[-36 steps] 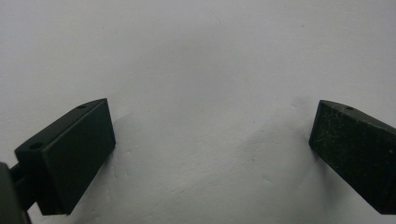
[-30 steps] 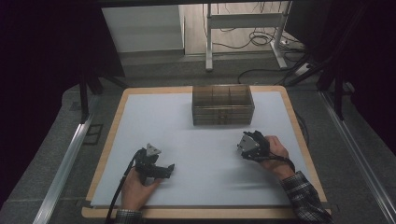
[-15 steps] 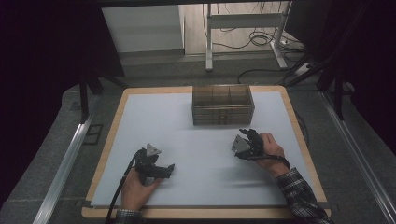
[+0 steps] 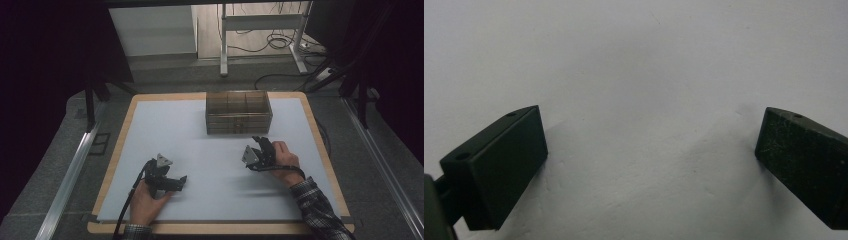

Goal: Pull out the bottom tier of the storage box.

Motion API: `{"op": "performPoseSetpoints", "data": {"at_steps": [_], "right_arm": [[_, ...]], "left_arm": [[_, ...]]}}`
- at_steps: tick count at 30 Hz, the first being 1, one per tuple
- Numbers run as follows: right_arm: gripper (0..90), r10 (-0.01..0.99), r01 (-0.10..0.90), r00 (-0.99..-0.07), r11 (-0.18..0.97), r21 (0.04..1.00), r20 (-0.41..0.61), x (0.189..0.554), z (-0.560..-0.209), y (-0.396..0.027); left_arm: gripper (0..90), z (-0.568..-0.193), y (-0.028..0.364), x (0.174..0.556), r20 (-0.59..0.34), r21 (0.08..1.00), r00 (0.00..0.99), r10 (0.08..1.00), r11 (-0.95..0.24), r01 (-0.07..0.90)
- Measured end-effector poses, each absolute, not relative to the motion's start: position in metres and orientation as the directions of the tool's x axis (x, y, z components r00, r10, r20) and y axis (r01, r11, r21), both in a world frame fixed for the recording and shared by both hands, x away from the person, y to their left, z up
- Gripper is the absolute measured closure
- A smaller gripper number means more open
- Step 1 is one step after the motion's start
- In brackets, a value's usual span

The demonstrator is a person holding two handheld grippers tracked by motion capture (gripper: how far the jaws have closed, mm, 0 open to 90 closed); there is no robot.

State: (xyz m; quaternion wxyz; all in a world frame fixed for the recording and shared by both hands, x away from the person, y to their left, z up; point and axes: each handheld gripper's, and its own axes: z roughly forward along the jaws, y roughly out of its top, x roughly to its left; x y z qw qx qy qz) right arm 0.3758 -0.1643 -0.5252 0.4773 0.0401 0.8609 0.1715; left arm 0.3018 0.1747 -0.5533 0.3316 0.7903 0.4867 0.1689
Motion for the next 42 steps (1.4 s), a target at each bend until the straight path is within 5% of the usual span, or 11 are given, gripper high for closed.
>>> {"op": "performPoseSetpoints", "data": {"at_steps": [42], "right_arm": [[68.4, 0.015, -0.148, -0.376, 0.986, 0.076, -0.927, 0.414, -0.557, -0.122]], "left_arm": [[0.0, -0.553, 0.175, 0.302, -0.052, 0.686, 0.473, 0.88, -0.313, 0.657]]}}
